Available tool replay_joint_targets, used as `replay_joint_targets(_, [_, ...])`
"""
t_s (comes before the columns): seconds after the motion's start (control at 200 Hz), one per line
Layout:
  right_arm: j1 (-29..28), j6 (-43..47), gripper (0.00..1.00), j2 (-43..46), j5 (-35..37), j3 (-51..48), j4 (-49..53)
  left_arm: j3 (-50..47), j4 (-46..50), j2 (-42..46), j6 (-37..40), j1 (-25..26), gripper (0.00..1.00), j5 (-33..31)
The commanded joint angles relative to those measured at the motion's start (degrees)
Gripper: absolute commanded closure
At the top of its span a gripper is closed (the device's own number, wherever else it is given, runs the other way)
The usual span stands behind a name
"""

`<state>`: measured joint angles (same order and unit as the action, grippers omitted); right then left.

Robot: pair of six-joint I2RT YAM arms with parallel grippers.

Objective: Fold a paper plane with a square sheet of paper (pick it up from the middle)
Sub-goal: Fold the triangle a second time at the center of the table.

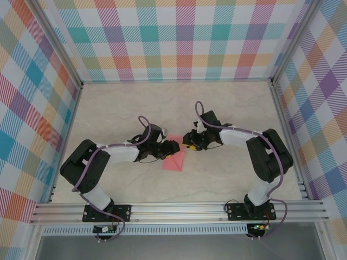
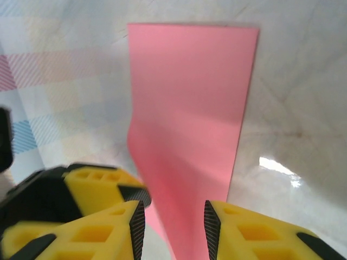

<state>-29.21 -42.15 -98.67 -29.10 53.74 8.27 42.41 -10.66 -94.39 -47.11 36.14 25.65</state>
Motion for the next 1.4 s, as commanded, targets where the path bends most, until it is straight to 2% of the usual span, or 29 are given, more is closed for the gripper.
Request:
replay_joint_targets(0.0, [0.3,2.7,0.63,1.5,-3.2,-2.8,-1.7,-0.9,1.3,-0.2,0.4,0.4,0.54,-2.4])
replay_joint_targets(0.265, [-0.8,3.5,0.65,-0.3,-7.7,-4.0,-3.4,-0.8,1.8,-0.1,0.3,0.4,0.58,-3.1])
replay_joint_targets(0.475, [-1.5,3.8,0.7,-2.4,-9.7,-3.1,-3.6,-0.6,2.0,-0.2,0.3,0.4,0.59,-3.2])
replay_joint_targets(0.555, [-1.6,3.9,0.73,-2.5,-9.9,-3.2,-3.7,-0.5,2.0,-0.2,0.3,0.4,0.6,-3.2])
replay_joint_targets(0.695, [-1.7,3.8,0.87,-2.8,-9.5,-3.1,-3.9,-0.4,2.2,0.1,0.3,0.4,0.61,-3.0])
replay_joint_targets(0.815, [-1.7,4.6,0.94,-3.3,-8.0,-2.5,-3.2,-0.2,2.0,1.1,0.5,0.4,0.62,-2.0])
replay_joint_targets(1.045, [-1.8,7.2,0.94,-5.2,-6.3,-0.5,-0.7,-1.1,-3.6,2.0,-0.6,0.4,0.62,3.4])
replay_joint_targets(1.395, [-1.9,8.8,0.93,-7.6,-6.4,1.6,0.9,-1.2,-4.2,1.1,-1.1,0.5,0.65,4.3])
